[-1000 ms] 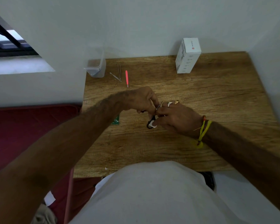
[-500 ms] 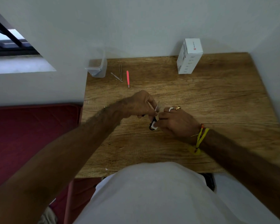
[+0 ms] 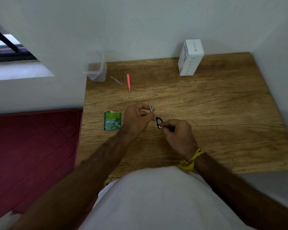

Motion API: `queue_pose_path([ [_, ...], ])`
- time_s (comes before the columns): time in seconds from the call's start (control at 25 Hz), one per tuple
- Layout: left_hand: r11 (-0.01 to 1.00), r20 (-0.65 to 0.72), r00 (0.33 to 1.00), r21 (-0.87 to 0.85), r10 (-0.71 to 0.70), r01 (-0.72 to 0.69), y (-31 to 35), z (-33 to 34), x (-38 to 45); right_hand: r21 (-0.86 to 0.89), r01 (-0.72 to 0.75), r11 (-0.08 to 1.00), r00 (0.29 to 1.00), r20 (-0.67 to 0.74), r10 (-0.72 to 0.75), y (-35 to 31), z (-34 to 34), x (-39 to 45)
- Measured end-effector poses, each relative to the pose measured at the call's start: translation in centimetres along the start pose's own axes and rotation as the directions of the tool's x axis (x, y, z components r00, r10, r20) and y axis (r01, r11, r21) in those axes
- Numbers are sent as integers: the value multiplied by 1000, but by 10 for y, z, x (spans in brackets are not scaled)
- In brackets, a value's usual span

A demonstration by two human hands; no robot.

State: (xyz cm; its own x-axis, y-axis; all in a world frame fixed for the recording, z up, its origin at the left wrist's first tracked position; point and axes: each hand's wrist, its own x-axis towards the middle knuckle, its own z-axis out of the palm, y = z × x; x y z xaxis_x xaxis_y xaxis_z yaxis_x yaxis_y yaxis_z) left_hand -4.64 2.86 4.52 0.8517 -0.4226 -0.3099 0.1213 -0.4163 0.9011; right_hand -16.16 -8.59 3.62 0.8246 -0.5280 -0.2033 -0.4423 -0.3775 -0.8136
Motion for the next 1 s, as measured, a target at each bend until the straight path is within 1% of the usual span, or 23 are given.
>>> queue_pose_path([
  [0.12,997,-128,992,-72,3,-13,-5,5,-9,192,-165,967,984,-39,175,-11,4,2],
  [0.24,990,-240,970,-127,26,-58,-5,9,-17,381,-301,874,935,-61,349,-25,6,5],
  [0.32,987,-284,957,-122,65,-104,-3,12,-23,482,-373,793,899,-25,438,-33,6,8],
  [0.4,985,-312,945,-100,101,-139,-1,15,-28,550,-424,720,867,17,498,-38,4,11],
  [0.56,982,-334,932,-67,144,-176,-1,20,-36,618,-558,554,779,158,607,-45,1,14],
  [0.64,971,-327,923,-48,204,-232,-3,22,-40,637,-635,438,722,288,629,-48,-1,17],
  [0.72,950,-305,905,-5,296,-312,-8,23,-43,637,-703,316,662,424,618,-49,-2,20],
  [0.8,924,-277,883,64,379,-377,-17,22,-43,651,-728,216,627,505,593,-49,-2,21],
  [0.88,886,-254,849,157,463,-436,-26,19,-41,675,-726,131,610,543,577,-50,-1,19],
  [0.92,868,-253,831,189,495,-459,-28,19,-41,687,-719,105,609,550,571,-49,0,18],
  [0.96,862,-261,823,194,505,-468,-28,19,-41,695,-711,103,617,547,565,-48,1,18],
  [1.0,872,-272,828,166,490,-461,-25,19,-42,699,-703,131,634,532,562,-47,2,18],
])
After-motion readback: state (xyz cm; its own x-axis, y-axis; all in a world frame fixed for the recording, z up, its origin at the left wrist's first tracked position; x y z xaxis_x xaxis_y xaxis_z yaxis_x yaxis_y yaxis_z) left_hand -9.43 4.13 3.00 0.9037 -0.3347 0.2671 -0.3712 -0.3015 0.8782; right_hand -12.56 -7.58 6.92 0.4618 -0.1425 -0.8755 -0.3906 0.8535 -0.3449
